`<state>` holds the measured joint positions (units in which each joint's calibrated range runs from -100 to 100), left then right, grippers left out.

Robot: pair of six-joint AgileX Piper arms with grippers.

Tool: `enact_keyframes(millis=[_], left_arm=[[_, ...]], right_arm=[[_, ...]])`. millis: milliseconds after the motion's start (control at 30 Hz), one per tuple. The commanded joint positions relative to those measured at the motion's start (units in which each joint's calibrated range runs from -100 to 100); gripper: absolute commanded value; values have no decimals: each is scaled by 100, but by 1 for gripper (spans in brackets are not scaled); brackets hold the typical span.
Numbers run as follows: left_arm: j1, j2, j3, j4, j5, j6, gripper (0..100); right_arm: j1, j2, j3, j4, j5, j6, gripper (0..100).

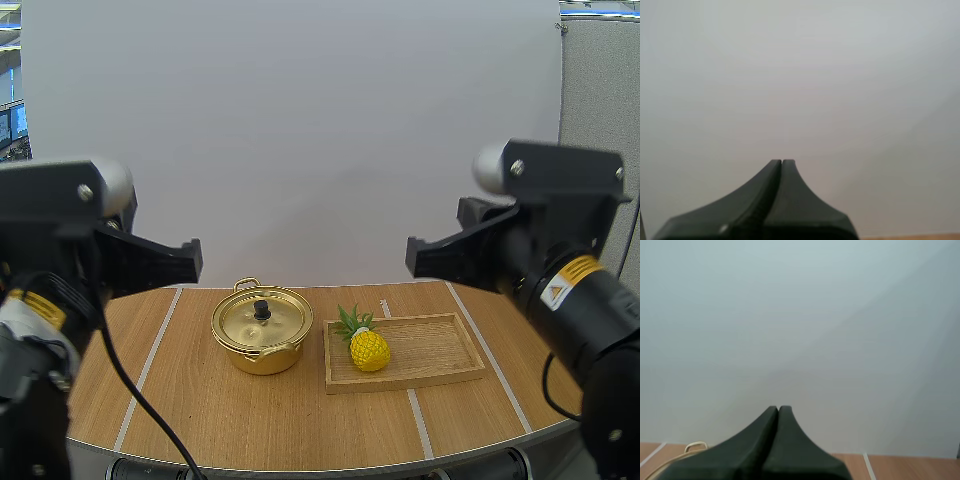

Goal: Open the pot, put the grape inside, and close it

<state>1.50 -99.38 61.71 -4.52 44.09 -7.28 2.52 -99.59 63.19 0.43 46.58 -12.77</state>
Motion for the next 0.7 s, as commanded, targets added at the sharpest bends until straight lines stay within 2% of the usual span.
enact_keyframes(millis=[0,67,167,333,500,600,667], left_arm=[[-13,-15,1574,13,-3051,-47,0],[-13,-15,1988,13,-3514,-47,0],[-13,-15,2433,13,-3865,-47,0],[-30,-62,3030,13,-4050,-47,0],[-137,-62,3647,13,-4256,-47,0],[-155,-62,3829,13,-4256,-47,0],[-155,-62,3829,2,-3780,-47,0]], right_arm=[[-28,-41,1355,-111,-3051,42,0],[-28,-41,1867,-111,-3796,42,0],[-28,-41,2360,-111,-4184,42,0],[-28,-41,2904,-111,-4265,42,0],[-28,-41,3327,-111,-4265,42,0],[-45,-41,3571,-111,-4265,42,0],[-63,-41,3681,-111,-4265,42,0]])
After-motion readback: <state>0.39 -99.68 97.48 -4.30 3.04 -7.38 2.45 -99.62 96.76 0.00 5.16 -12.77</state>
